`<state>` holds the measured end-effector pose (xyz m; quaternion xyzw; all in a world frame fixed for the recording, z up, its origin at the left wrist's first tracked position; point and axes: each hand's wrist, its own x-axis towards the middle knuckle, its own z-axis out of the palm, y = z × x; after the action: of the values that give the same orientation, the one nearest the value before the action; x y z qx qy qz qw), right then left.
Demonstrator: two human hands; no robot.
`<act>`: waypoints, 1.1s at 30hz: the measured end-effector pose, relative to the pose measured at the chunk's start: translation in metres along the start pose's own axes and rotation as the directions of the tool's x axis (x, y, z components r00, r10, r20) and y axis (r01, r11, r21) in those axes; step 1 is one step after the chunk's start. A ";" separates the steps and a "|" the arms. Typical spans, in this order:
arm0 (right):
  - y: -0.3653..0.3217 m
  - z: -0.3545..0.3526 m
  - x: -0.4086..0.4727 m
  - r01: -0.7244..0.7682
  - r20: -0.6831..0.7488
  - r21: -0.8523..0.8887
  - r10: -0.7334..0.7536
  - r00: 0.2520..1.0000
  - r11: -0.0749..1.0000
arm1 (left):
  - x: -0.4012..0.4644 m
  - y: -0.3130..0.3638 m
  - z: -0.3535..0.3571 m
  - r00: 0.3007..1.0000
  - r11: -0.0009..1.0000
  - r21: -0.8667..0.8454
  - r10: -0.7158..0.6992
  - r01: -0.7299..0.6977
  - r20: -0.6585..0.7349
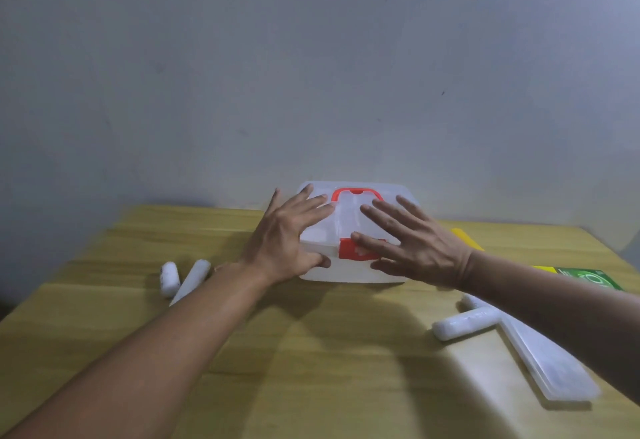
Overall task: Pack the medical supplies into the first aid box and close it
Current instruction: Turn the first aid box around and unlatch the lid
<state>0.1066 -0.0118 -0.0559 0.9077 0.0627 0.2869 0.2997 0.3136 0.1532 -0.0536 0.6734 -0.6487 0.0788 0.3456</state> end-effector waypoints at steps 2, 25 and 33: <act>0.000 0.000 0.001 0.008 -0.044 -0.009 -0.008 0.999 1.000 | -0.001 -0.002 0.004 1.000 0.997 -0.072 -0.004 0.004 -0.004; -0.009 0.019 0.014 0.086 -0.209 -0.166 -0.120 0.970 0.982 | 0.001 -0.006 0.011 0.999 0.996 -0.087 0.016 -0.019 -0.034; -0.016 0.019 0.013 0.080 -0.230 -0.195 -0.124 0.965 0.978 | 0.000 -0.002 0.010 1.000 0.997 -0.074 -0.005 0.004 -0.011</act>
<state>0.1291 -0.0050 -0.0709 0.8300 0.1186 0.3837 0.3870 0.3125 0.1478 -0.0618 0.6612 -0.6478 0.0578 0.3739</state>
